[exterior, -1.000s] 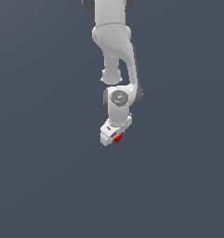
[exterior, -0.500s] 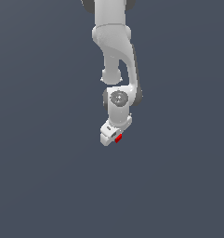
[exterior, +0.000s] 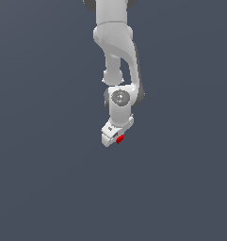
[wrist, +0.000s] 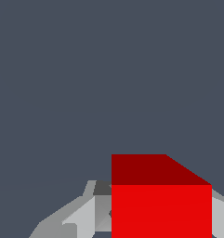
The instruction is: Pick up the red cube and move it to a goal position.
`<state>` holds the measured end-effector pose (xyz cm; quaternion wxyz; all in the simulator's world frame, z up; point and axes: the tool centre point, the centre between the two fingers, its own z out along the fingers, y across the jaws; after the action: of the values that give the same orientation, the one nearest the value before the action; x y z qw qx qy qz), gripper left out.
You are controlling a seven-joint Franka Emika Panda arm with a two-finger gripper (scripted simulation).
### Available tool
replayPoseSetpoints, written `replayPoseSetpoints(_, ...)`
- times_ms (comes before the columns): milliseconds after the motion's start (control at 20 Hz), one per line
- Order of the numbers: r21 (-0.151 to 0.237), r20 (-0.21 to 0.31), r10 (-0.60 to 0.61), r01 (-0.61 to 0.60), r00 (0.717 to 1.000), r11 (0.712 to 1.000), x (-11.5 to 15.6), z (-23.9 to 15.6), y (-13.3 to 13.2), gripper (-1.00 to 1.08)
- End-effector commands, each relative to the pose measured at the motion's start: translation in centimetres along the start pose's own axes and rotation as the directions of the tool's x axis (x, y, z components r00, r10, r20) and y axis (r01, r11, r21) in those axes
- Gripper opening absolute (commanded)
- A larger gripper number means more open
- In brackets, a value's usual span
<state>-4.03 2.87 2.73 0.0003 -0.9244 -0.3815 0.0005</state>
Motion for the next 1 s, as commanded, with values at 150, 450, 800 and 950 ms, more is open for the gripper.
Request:
replayPoseSetpoints(150, -0.001, -0.001, 0.0, 0.0, 1.0, 1.0, -0.4, -2.1, -0.3, -1.0)
replayPoseSetpoints(450, -0.002, 0.0, -0.001, 0.001, 1.0, 1.0, -1.3, -6.1, -1.1, -1.0)
replayPoseSetpoints(800, -0.002, 0.0, -0.001, 0.001, 1.0, 1.0, -2.4, -11.9, -2.1, -1.0)
replayPoseSetpoints(950, -0.001, 0.0, -0.001, 0.001, 1.0, 1.0, -2.8, -13.9, -2.4, -1.0)
